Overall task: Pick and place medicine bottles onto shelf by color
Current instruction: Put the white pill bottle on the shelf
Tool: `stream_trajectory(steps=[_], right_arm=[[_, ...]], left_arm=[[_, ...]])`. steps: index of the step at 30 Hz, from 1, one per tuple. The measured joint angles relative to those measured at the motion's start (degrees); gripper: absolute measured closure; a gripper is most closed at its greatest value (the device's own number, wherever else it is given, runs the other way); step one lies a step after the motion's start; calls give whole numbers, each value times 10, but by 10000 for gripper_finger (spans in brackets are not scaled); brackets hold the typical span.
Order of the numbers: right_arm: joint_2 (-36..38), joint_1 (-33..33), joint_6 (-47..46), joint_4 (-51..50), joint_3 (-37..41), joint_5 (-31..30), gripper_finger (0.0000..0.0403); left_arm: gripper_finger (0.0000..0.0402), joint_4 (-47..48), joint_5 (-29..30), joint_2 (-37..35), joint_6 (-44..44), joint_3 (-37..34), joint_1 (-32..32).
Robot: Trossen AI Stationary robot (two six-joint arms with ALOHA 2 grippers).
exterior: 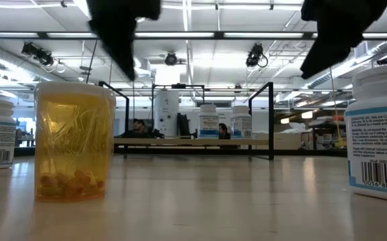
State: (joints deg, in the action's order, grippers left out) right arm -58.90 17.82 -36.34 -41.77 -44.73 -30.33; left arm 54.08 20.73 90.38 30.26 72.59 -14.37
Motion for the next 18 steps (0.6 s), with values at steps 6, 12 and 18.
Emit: stream_trajectory(steps=[6,12,18], right_arm=[[0,0,-40,41,49,31,136],[0,0,7,47,52,30,136],[0,0,19,60,51,30,136]], left_arm=[[185,25,-12,-36,151,-103,-45],[118,47,-38,-43,189,-138,-82],[67,70,-78,-43,188,-119,-103]])
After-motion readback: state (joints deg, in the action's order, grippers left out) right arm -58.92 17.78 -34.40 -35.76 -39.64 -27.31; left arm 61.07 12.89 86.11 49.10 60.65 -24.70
